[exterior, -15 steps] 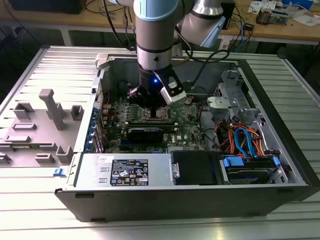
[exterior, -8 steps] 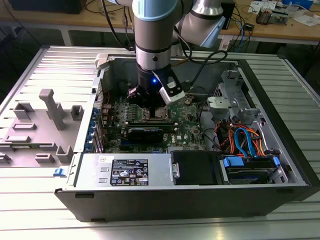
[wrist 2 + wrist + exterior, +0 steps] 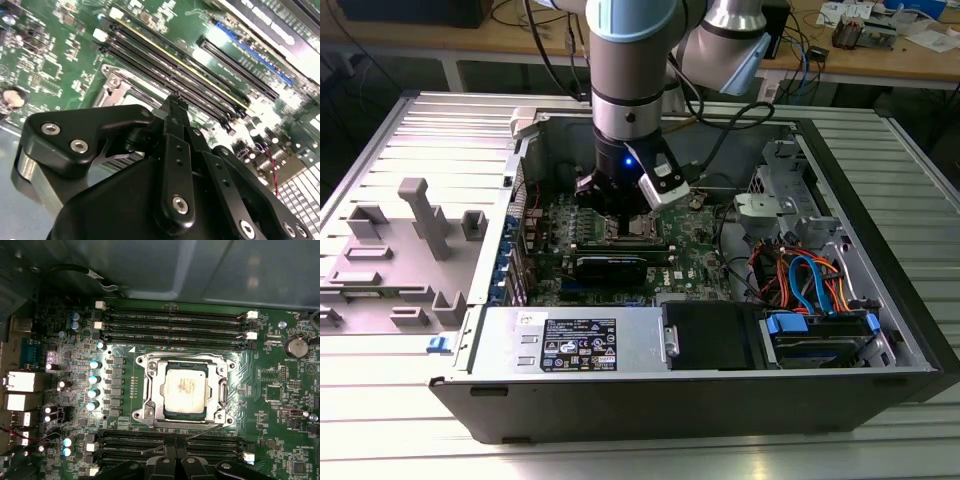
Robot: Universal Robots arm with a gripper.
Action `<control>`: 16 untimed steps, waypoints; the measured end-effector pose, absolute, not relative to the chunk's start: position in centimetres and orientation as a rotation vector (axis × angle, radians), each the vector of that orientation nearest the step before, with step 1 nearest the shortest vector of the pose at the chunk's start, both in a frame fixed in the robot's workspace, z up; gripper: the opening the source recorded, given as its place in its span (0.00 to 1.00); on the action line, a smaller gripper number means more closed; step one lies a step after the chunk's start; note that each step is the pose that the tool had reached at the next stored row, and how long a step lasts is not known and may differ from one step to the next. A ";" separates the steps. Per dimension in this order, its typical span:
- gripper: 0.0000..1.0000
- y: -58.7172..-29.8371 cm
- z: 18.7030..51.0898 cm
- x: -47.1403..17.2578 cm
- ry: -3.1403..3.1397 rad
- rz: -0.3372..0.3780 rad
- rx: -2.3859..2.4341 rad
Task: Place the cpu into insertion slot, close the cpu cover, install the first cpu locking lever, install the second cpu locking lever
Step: 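Install the second cpu locking lever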
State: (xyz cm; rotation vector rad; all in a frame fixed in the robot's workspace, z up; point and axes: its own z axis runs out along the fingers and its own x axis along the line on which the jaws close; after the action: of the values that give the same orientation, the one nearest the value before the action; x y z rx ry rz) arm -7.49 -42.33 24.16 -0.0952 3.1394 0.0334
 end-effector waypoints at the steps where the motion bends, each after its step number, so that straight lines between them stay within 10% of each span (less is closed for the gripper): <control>1: 0.11 -42.3 24.2 -7.3 3.162 0.035 -0.096; 16: 0.11 -43.6 23.5 -7.4 3.198 0.118 -0.158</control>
State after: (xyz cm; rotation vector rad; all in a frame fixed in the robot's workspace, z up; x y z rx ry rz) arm -7.43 -43.62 23.51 -0.1578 3.1977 0.1181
